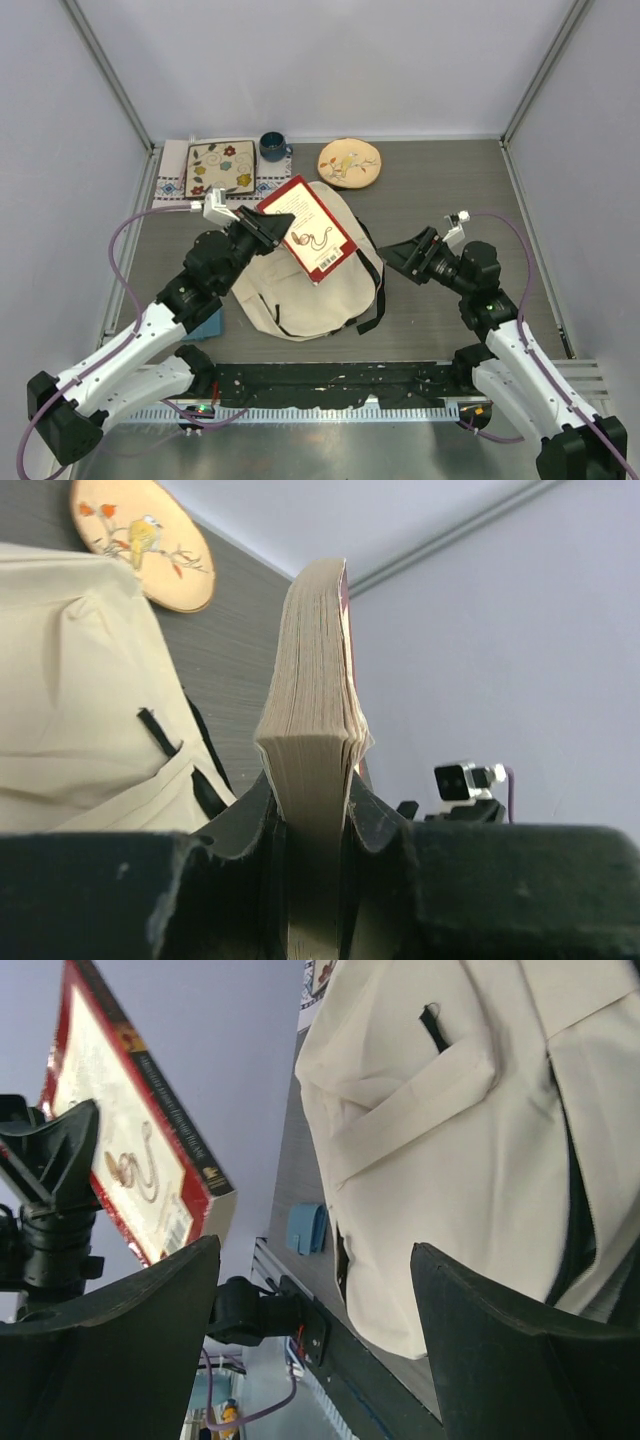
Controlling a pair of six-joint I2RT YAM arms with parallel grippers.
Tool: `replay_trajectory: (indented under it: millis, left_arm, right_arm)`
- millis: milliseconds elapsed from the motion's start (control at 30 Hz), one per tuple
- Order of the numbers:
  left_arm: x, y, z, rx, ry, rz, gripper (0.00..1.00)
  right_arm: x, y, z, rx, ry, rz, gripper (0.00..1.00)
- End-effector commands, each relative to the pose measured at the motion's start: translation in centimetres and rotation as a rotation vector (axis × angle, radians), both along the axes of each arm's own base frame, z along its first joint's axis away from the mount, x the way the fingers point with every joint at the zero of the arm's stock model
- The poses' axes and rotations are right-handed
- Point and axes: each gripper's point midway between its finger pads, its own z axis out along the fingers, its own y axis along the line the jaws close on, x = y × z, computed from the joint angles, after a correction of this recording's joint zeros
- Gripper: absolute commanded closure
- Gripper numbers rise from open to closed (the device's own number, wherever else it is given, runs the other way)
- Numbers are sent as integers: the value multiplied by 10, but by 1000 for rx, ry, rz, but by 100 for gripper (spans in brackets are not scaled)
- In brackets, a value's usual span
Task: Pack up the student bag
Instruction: Pick up the book from the center of the board.
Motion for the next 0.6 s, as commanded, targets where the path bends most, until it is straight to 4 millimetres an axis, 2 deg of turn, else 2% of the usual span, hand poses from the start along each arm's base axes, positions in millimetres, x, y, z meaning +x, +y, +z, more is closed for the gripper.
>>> replay_trajectory:
  millis: [0, 167, 300, 367, 400, 433, 567]
  left_arm:
    - [8, 16, 11, -140, 6, 109, 100]
    - [9, 13, 7, -181, 20, 101, 100]
    - [9, 9, 8, -231, 18, 86, 100]
    - [8, 7, 9, -252, 20, 76, 100]
    - [8, 6, 8, -256, 22, 71, 100]
    - [9, 4, 7, -256, 26, 65, 100]
    - [9, 0, 4, -274, 35, 51, 100]
  right_arm:
    - [2, 10, 29, 76, -85, -49, 18]
    - [-8, 43, 39, 150, -97, 25, 18]
    - [-10, 72, 32, 175, -65, 65, 18]
    - [-8, 80, 35, 184, -71, 48, 18]
    - [-14, 89, 36, 183, -76, 72, 18]
    - [-13, 94, 32, 174, -69, 71, 18]
    - [-15, 110, 41, 209, -96, 90, 18]
